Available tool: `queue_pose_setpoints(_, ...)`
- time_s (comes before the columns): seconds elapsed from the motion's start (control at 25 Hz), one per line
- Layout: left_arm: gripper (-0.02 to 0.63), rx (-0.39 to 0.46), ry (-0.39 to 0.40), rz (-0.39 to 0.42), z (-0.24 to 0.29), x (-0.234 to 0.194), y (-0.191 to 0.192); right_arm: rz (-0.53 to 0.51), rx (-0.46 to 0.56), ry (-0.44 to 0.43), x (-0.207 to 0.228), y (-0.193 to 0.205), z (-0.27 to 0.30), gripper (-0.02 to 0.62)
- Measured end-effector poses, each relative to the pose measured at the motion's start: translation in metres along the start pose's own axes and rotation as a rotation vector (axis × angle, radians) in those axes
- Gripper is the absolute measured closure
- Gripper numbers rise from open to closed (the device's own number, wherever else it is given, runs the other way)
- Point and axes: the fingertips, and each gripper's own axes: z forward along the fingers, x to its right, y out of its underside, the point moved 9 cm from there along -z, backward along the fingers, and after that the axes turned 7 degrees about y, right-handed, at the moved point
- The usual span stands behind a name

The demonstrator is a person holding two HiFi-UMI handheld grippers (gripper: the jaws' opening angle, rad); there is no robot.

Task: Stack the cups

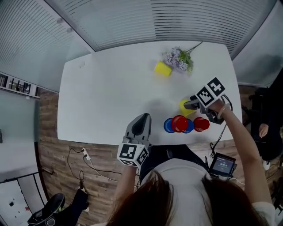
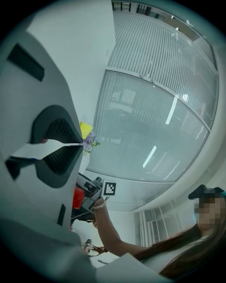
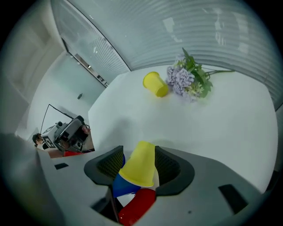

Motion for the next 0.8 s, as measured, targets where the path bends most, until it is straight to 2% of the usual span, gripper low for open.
queue_pose_setpoints(0.2, 0.574, -0.007, 0.014, -0.034, 0.006, -0.003, 0.006, 0.111, -0.115, -0.067, 0.011, -0.001, 0.022, 0.32)
queue_pose_setpoints(0.44, 0.574, -0.018, 0.015, -0.059, 0.009, -0.008, 0.01, 0.204, -0.198, -0.113, 0.015, 0.002, 0.039, 0.319)
queue_pose_setpoints(0.6, 0.574, -0.017, 0.005, -0.074, 0.011, -0.011, 0.011, 0.244, -0.17, -0.137, 0.018, 0.004, 0.041, 0.351)
queue_pose_setpoints(0.8, 0.574, -0.016, 0.004, -0.069, 0.013, -0.01, 0.01, 0.246, -0.059, -0.139, 0.019, 0.002, 0.031, 0.356)
